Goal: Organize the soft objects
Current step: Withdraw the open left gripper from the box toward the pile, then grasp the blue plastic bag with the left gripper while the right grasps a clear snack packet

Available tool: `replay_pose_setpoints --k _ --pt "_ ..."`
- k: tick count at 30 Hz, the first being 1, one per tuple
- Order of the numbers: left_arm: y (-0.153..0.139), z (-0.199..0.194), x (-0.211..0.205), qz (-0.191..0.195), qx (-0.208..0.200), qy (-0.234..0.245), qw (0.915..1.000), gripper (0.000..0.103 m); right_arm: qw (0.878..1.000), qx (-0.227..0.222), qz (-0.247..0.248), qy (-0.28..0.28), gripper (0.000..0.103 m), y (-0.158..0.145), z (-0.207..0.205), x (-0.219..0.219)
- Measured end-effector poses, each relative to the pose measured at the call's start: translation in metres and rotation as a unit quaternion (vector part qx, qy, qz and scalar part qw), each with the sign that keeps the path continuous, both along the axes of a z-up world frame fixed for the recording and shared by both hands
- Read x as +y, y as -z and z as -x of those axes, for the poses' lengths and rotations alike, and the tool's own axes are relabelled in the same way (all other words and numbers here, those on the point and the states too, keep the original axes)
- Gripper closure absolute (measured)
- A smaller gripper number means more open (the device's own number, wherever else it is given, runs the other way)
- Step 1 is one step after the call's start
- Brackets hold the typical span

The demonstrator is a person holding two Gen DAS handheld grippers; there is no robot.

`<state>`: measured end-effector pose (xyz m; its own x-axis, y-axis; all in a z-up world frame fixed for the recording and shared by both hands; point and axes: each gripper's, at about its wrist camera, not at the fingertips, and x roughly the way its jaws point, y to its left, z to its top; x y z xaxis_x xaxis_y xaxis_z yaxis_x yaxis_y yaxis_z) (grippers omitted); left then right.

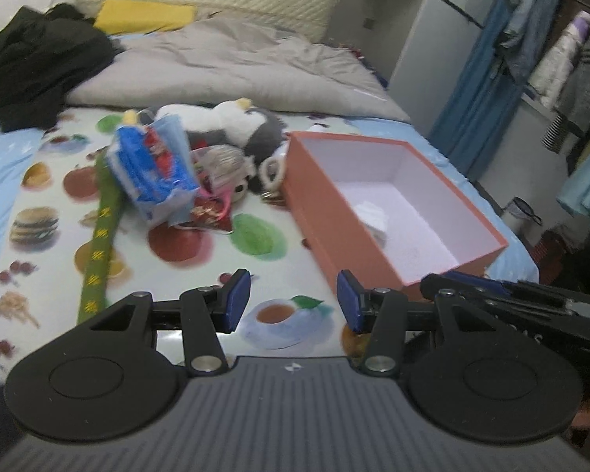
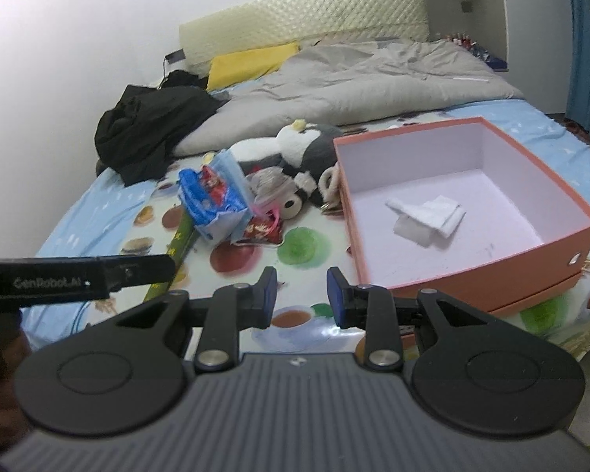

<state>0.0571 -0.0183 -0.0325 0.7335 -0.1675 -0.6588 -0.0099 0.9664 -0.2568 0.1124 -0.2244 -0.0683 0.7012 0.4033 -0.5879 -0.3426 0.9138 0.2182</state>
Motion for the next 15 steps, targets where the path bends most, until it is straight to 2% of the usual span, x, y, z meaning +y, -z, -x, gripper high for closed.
replay_pose_setpoints --k 8,15 --pt "0.006 -0.016 0.029 0.006 0.008 -0.031 0.9995 0.046 1.0 0.012 -0.002 -0.014 0.071 0.008 -0.014 0.021" --pt "0.023 -0.046 0.053 0.011 0.024 -0.058 0.998 0.046 0.999 0.033 -0.01 -0.033 0.068 0.012 -0.047 0.039"
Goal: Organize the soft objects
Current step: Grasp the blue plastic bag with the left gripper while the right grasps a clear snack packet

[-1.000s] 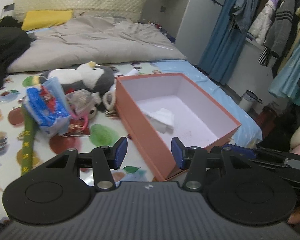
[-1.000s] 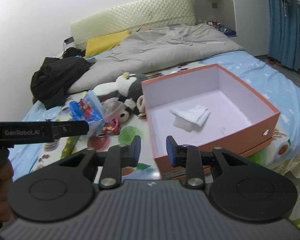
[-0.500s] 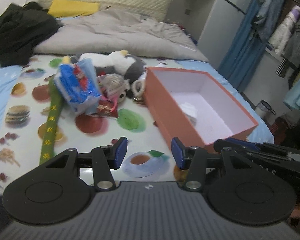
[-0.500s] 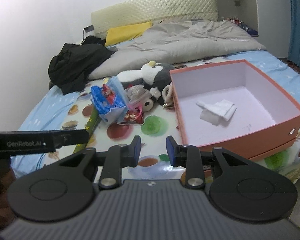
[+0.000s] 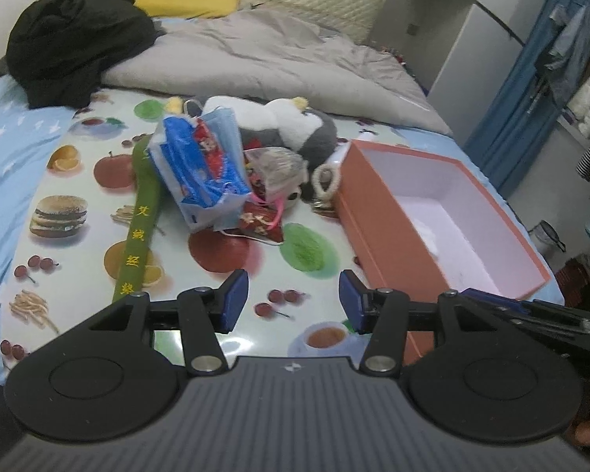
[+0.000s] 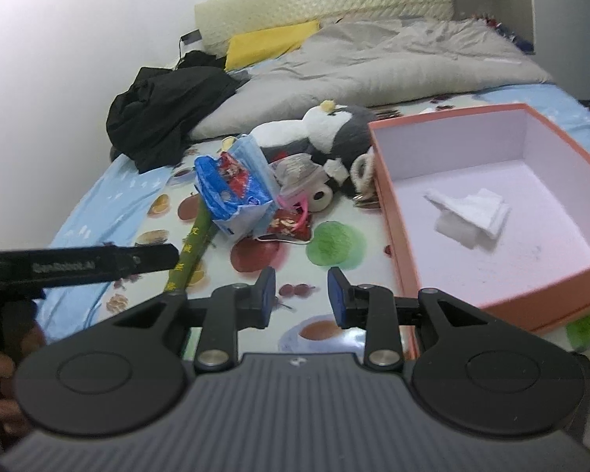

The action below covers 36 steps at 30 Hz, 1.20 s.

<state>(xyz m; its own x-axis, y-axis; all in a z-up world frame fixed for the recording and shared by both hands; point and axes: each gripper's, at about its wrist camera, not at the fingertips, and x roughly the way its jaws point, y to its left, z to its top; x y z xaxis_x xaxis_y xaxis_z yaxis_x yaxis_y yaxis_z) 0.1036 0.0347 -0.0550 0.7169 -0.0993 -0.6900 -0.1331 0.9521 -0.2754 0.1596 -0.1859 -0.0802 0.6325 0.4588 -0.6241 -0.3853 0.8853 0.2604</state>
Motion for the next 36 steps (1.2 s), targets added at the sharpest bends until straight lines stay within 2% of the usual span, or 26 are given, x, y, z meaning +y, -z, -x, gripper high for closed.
replay_pose_setpoints --k 3,4,5,6,13,20,36 --pt "0.009 -0.013 0.014 0.008 0.007 -0.018 0.9998 0.044 1.0 0.009 0.0 -0.006 0.055 0.002 -0.017 0.01" --pt "0.011 -0.017 0.018 0.01 0.009 -0.024 0.9996 0.038 1.0 0.012 -0.004 -0.008 0.044 0.002 -0.023 0.012" --pt "0.013 -0.02 0.022 0.01 0.01 -0.029 0.9995 0.036 1.0 0.014 -0.01 -0.009 0.037 0.003 -0.03 0.015" --pt "0.015 -0.023 0.026 0.009 0.008 -0.033 0.9994 0.035 1.0 0.016 -0.016 -0.011 0.036 0.003 -0.037 0.018" --pt "0.031 -0.057 0.057 0.02 0.005 -0.062 0.9979 0.035 0.999 0.019 -0.003 -0.029 0.035 0.009 -0.088 0.053" --pt "0.051 -0.098 0.083 0.025 0.013 -0.083 0.9961 0.035 0.999 0.022 0.023 -0.035 0.035 0.027 -0.137 0.083" --pt "0.084 -0.173 0.117 0.054 0.021 -0.128 0.9901 0.036 0.989 -0.02 0.115 -0.089 0.035 0.064 -0.22 0.138"
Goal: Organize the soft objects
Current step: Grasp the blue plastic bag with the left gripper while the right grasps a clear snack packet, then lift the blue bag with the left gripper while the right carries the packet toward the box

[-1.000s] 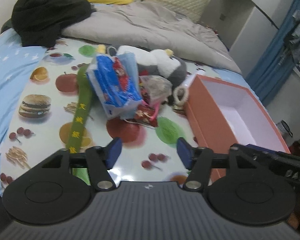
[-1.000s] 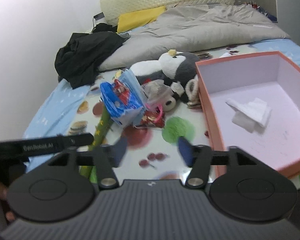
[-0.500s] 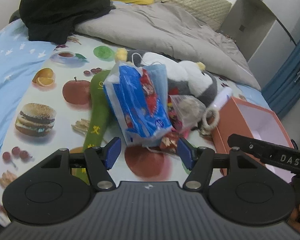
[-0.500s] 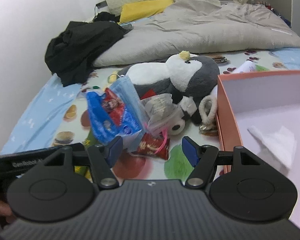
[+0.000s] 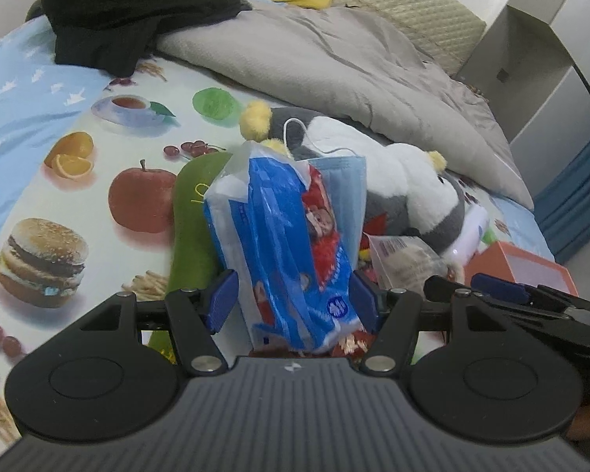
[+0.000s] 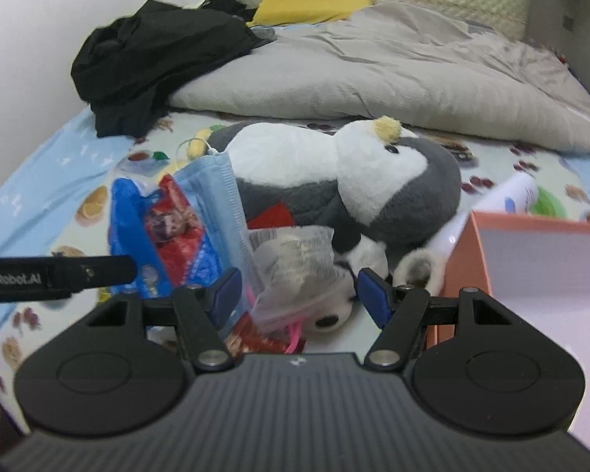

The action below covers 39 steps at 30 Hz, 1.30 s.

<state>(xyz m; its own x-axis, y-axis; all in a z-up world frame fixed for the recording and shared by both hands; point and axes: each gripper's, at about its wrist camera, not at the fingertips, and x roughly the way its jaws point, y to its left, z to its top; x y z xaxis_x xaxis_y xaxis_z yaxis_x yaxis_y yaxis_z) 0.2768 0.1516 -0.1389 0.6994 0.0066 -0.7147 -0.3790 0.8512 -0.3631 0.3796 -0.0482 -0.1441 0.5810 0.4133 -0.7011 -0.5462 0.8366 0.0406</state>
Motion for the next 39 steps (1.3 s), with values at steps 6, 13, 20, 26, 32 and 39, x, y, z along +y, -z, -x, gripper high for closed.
replay_pose_setpoints --k 6,13,20,26,32,39 --pt "0.015 -0.019 0.002 -0.001 0.014 -0.004 0.9999 0.037 0.999 -0.002 0.031 -0.02 0.035 0.016 -0.02 0.014" --pt "0.024 -0.03 0.004 0.004 0.021 0.007 0.9998 0.069 0.997 -0.006 0.06 -0.039 0.036 0.03 -0.021 0.028" --pt "0.014 -0.024 -0.003 -0.018 0.014 0.008 0.9997 0.093 0.998 -0.008 0.058 -0.025 0.053 0.028 -0.017 0.029" --pt "-0.001 -0.005 -0.009 -0.023 0.01 0.013 0.9996 0.095 0.999 -0.009 0.049 -0.017 0.062 0.015 -0.005 0.02" --pt "-0.016 0.022 -0.023 -0.028 0.007 0.03 0.9991 0.095 0.999 -0.015 0.037 0.0 0.063 -0.001 0.021 0.002" --pt "-0.026 0.056 -0.043 -0.033 0.01 0.05 0.9982 0.095 0.999 -0.015 0.024 0.018 0.063 -0.012 0.06 -0.02"
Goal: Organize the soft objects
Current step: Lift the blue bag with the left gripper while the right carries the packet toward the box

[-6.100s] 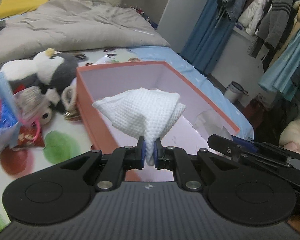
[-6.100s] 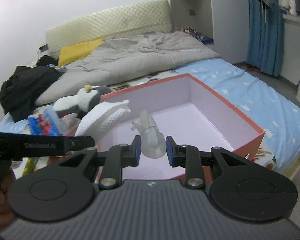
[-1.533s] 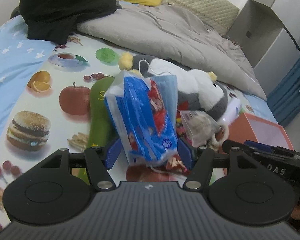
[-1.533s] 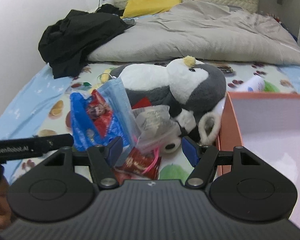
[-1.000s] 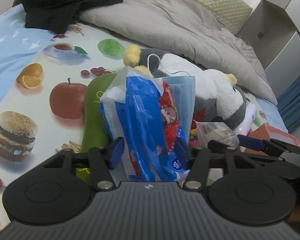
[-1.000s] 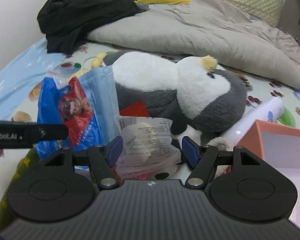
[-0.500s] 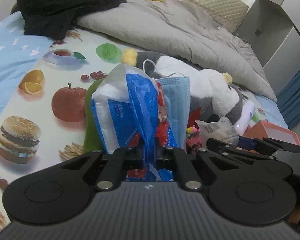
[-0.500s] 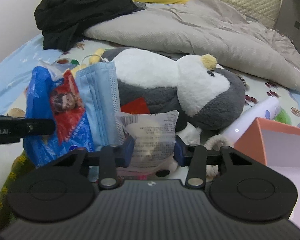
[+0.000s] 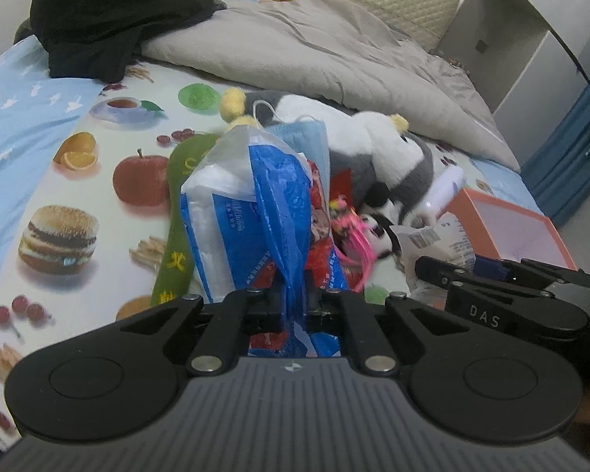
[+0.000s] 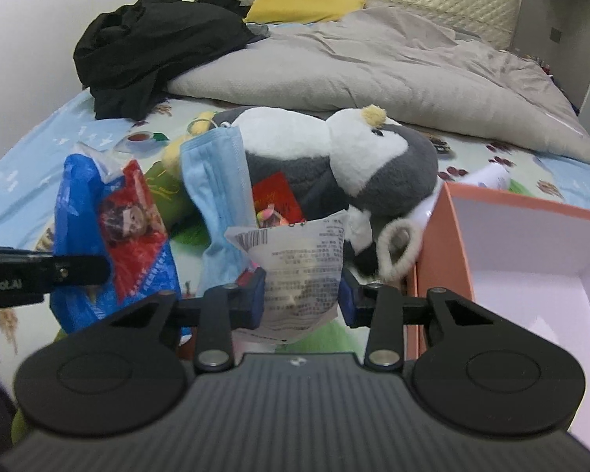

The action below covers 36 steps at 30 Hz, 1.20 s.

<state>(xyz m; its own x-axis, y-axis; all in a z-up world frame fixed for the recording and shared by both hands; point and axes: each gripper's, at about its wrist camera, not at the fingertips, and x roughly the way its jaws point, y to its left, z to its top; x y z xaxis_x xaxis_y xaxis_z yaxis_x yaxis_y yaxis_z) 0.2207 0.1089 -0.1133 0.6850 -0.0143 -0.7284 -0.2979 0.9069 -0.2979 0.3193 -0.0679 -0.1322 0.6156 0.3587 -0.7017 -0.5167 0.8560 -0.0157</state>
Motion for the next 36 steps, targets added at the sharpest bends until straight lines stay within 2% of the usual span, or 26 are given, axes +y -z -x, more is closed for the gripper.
replay_pose_setpoints --k 12,27,36 --pt "-0.002 0.044 -0.029 -0.008 0.017 0.048 0.9987 0.095 0.999 0.009 -0.021 0.04 0.063 -0.006 0.061 -0.033" --pt "-0.025 0.06 -0.06 -0.011 -0.003 0.098 0.9952 0.095 0.996 -0.018 -0.04 0.076 0.063 -0.034 0.099 -0.067" --pt "-0.046 0.069 -0.085 -0.012 -0.027 0.139 0.9898 0.095 0.992 -0.031 -0.049 0.112 0.063 -0.05 0.118 -0.095"
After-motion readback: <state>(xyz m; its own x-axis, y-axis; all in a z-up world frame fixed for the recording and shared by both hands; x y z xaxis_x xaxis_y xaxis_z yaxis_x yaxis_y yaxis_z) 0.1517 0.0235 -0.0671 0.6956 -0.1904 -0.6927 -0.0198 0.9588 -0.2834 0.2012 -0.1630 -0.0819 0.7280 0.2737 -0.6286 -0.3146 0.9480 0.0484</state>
